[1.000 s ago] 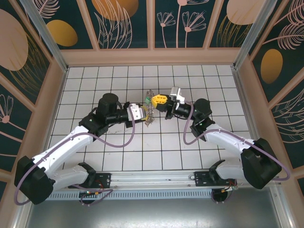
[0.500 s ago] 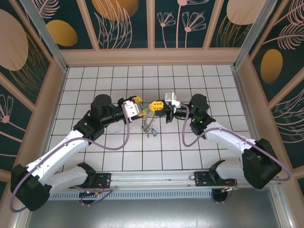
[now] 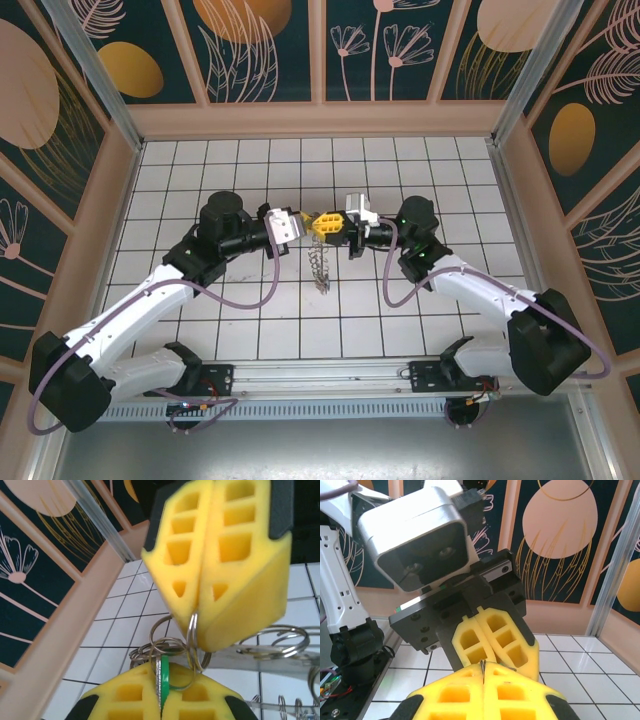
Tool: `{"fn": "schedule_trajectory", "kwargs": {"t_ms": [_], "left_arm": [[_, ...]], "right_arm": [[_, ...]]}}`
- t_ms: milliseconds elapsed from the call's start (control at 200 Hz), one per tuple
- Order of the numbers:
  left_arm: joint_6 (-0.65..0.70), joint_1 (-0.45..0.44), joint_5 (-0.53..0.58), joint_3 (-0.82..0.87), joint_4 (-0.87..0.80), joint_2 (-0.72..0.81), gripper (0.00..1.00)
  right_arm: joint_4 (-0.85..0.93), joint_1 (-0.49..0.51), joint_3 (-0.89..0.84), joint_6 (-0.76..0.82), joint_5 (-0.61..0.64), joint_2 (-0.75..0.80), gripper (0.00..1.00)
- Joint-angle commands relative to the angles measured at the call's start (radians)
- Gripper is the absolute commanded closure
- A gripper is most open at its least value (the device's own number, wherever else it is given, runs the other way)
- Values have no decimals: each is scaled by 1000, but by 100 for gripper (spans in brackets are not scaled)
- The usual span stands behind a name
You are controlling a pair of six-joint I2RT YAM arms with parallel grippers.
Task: Put the keys on the keyring
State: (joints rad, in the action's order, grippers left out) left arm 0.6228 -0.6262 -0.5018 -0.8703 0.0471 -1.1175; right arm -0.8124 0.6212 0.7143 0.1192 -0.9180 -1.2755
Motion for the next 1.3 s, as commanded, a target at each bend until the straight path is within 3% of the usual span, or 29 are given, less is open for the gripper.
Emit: {"fn": "schedule_trajectory", "kwargs": {"t_ms": [0, 125, 365, 596, 666, 706, 926, 1026, 1176, 1296], "left_arm": [[27, 6, -24, -29, -11, 9, 100], [63, 6, 4, -16, -47, 18, 100], [82, 6, 8, -8, -95, 11, 100], [79, 5, -48, -7, -94, -10, 100], [33, 6, -64, -14, -69, -3, 73], [20, 6, -60, -19, -59, 6, 67], [38, 8, 79, -11, -85, 79, 60], [-26, 15, 114, -46, -59, 96, 60], [-70, 15, 18, -205, -143, 59, 58], [-81, 15, -55, -225, -157, 29, 56]], "right_arm": [[-105, -5, 27, -33, -4, 2, 100], [-159, -7, 9, -66, 33, 7, 100], [-480, 0, -75, -317, 231, -28, 100], [-517, 24, -90, -373, 313, -50, 100], [-559, 29, -101, -398, 303, -64, 100], [-562, 29, -107, -400, 298, -68, 100], [-518, 24, -97, -356, 240, -68, 100], [-482, 23, -86, -324, 212, -64, 100], [-391, 20, -61, -244, 145, -58, 100], [-354, 18, -48, -205, 121, -54, 100]]}}
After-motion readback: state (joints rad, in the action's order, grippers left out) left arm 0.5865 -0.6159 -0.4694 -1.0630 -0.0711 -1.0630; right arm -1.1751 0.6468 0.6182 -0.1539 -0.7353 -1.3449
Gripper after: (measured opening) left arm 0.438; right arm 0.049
